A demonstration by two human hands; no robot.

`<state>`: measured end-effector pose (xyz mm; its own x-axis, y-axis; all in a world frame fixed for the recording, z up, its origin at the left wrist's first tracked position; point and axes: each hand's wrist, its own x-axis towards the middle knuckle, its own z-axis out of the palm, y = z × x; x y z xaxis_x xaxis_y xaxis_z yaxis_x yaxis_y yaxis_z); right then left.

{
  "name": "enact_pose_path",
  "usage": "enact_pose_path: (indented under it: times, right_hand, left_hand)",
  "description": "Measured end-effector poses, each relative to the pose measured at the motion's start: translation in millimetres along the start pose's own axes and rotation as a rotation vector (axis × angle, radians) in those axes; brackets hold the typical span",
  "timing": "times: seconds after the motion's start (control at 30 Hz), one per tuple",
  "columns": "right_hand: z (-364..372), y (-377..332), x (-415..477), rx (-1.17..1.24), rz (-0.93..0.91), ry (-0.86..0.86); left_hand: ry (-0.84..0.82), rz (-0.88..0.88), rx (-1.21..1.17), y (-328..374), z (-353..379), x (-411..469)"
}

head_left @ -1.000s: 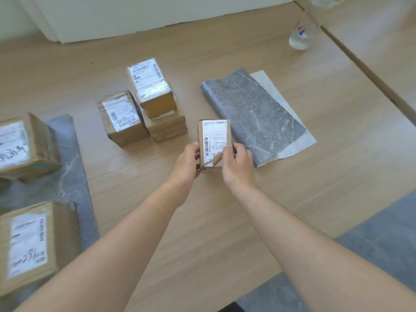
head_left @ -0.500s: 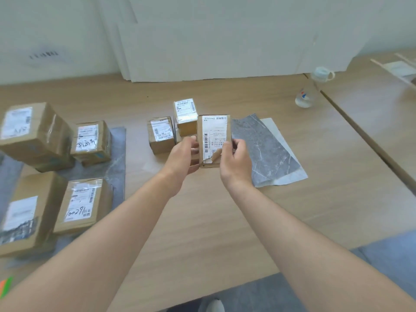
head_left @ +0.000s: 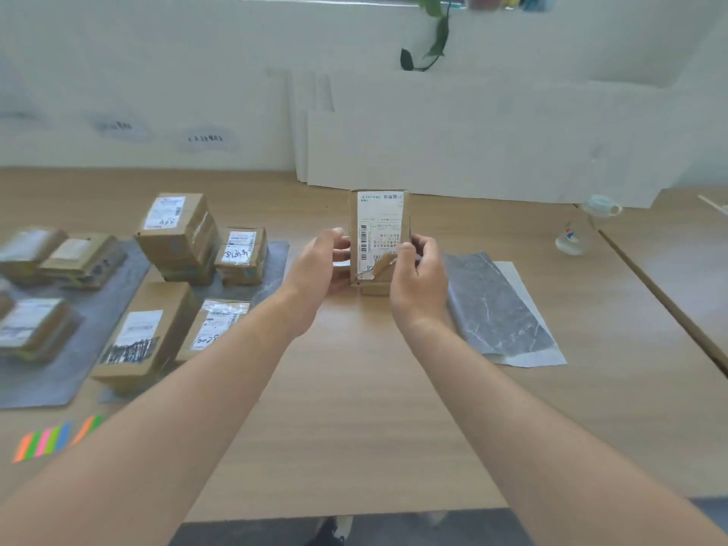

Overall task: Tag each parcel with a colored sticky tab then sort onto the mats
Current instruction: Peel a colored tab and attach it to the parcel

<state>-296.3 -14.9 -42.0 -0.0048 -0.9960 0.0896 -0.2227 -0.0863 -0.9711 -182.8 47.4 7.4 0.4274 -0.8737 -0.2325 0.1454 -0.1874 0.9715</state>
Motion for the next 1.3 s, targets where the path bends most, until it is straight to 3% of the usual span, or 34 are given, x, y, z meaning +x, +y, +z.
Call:
enact_pose_path:
  times: [0.4,1.0,1.3]
  right_hand:
    - [70,-11,-63,0.011,-0.032,-0.124]
    - [302,-67,-196,-0.039,0.002,-0.157]
    - [394,-57,-227,-0.016,0.080,-0.313]
  left_hand:
    - [0.098,-0.024,-0.022,-19,-99,-26]
    - [0.151,-0.055,-0.049,-29,-380,-46]
    - [0.256,-0.119,-0.097,-52,-469,-40]
